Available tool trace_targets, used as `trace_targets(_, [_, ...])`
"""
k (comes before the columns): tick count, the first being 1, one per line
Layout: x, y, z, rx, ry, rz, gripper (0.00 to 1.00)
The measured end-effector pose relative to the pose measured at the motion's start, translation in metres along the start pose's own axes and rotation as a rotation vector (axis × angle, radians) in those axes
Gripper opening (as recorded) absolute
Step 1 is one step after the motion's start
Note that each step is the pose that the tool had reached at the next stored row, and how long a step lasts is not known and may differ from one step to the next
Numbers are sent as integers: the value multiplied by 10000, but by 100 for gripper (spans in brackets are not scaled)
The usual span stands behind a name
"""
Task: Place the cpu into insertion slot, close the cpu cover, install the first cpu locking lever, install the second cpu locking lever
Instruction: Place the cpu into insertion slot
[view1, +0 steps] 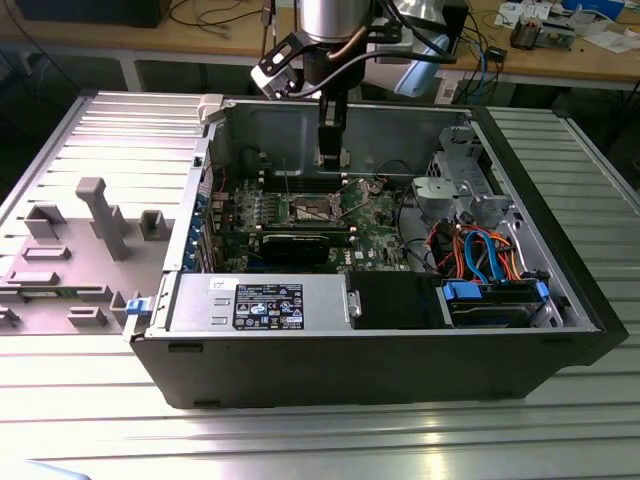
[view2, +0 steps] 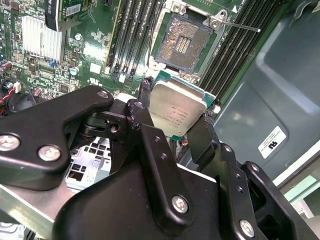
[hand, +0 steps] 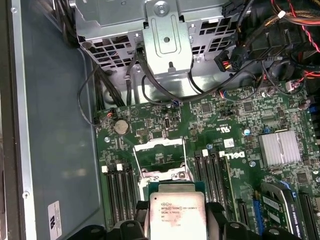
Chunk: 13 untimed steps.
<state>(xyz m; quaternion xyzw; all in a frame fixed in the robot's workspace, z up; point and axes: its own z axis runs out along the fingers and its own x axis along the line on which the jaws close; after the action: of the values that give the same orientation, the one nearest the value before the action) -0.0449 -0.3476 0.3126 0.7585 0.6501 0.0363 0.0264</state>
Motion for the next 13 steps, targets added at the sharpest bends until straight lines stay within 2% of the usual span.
trace_targets(8, [0,-5,53,-2,-10,91,54])
trace_targets(11, [2,-11,112,-4,-17,175,54])
trace_targets(13, [-3,-44,156,-4,-18,178,54])
